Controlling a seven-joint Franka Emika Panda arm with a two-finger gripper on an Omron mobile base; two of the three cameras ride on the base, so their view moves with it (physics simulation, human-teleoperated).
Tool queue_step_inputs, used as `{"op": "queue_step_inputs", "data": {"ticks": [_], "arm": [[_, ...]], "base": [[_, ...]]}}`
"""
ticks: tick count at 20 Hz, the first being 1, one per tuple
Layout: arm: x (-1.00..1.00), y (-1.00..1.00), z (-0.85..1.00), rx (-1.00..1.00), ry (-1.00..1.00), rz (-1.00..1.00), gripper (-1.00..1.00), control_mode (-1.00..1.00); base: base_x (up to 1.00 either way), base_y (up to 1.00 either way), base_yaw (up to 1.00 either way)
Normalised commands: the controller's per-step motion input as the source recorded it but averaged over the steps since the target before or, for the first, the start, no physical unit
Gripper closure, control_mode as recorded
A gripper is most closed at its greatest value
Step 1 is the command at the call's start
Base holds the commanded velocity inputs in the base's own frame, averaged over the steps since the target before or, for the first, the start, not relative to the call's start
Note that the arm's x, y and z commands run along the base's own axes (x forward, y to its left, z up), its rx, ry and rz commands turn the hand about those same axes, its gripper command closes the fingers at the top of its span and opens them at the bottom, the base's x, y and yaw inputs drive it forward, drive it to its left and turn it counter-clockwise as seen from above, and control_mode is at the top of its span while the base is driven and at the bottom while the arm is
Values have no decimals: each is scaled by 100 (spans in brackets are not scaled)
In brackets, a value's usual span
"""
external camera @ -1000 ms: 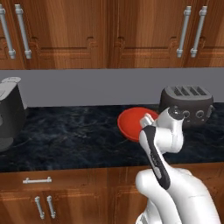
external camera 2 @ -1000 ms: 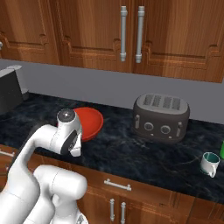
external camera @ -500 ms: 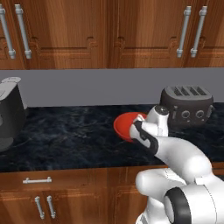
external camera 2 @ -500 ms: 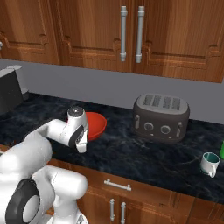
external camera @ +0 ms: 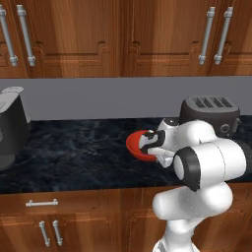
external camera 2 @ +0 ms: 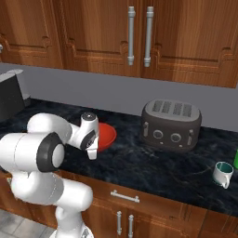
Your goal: Clear the mugs and bowl far away from the sink.
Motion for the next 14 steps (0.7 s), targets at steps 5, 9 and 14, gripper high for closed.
{"op": "queue_step_inputs", "data": {"ticks": [5, 9, 14], "arm": [[54, 6, -61, 0, 7, 0, -100, -100], [19, 8, -10, 0, -6, 0, -100, -100], [-22, 0, 7, 0, -13, 0, -100, -100]], "base": [[0, 0, 0], [0, 0, 0], [0, 0, 0]]}}
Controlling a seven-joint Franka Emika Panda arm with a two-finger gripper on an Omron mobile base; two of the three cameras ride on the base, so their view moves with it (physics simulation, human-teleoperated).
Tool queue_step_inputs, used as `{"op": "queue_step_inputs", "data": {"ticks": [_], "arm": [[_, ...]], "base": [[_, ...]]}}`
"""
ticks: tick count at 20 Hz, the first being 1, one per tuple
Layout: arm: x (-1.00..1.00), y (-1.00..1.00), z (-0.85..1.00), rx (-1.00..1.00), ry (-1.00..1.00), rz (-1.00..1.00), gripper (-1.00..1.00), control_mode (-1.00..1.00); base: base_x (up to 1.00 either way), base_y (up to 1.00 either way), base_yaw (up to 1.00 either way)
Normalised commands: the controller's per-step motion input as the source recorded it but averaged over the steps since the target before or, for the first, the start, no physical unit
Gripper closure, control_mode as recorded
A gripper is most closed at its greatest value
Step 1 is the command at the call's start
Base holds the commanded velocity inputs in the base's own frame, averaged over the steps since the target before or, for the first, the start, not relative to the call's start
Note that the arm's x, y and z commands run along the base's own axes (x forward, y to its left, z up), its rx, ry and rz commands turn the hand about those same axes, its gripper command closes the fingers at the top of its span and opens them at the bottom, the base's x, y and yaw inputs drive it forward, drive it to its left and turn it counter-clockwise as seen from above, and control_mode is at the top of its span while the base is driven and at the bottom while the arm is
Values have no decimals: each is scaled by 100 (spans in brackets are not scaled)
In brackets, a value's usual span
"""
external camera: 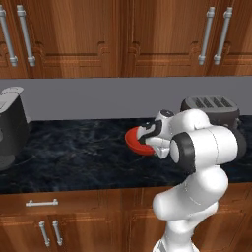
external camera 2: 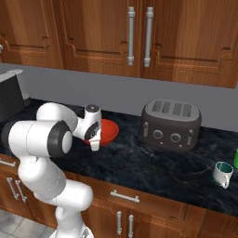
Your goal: Clear the mugs and bowl far away from the sink.
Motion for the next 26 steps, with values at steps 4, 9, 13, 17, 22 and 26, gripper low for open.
{"op": "queue_step_inputs", "data": {"ticks": [4, 9, 13, 17, 22, 26], "arm": [[-74, 0, 24, 2, -15, 0, -100, -100], [-99, 0, 64, 9, -14, 1, -100, -100], [-92, 0, 100, 5, -4, 3, -100, -100], [-83, 0, 94, 2, -3, 5, -100, -100], [-72, 0, 77, 1, -7, 3, -100, -100], [-78, 0, 76, 1, -14, 0, -100, -100]], "base": [[0, 0, 0], [0, 0, 0], [0, 0, 0], [0, 0, 0], [0, 0, 0], [0, 0, 0]]}}
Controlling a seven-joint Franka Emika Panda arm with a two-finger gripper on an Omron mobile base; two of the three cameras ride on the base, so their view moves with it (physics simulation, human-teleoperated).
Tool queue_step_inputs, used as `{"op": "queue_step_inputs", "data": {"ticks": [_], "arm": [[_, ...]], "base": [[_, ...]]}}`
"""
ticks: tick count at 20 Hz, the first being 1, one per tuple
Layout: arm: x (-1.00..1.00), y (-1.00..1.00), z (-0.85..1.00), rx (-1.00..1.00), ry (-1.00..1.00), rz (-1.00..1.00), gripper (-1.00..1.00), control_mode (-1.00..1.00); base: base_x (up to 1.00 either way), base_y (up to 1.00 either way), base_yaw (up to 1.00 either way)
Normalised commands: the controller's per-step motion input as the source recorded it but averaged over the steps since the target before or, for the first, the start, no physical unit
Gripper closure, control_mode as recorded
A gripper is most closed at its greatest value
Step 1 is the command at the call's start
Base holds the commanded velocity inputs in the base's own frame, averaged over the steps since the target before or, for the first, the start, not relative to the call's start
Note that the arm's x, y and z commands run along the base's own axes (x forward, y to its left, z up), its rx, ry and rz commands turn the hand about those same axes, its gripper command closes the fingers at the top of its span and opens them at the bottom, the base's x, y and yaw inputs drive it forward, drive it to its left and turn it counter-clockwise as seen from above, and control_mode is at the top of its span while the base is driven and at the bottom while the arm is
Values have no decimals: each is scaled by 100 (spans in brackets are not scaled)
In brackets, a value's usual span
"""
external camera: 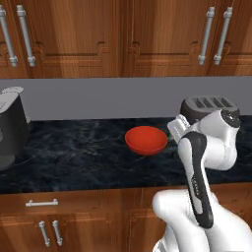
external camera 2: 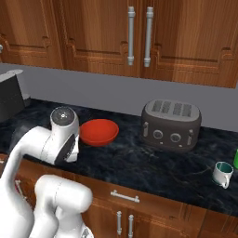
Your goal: Clear the mugs and bowl far away from the sink.
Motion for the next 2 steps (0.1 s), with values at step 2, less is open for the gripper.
{"op": "queue_step_inputs", "data": {"ticks": [2], "arm": [[-73, 0, 74, 7, 0, 0, -100, -100]], "base": [[0, 0, 0]]}}
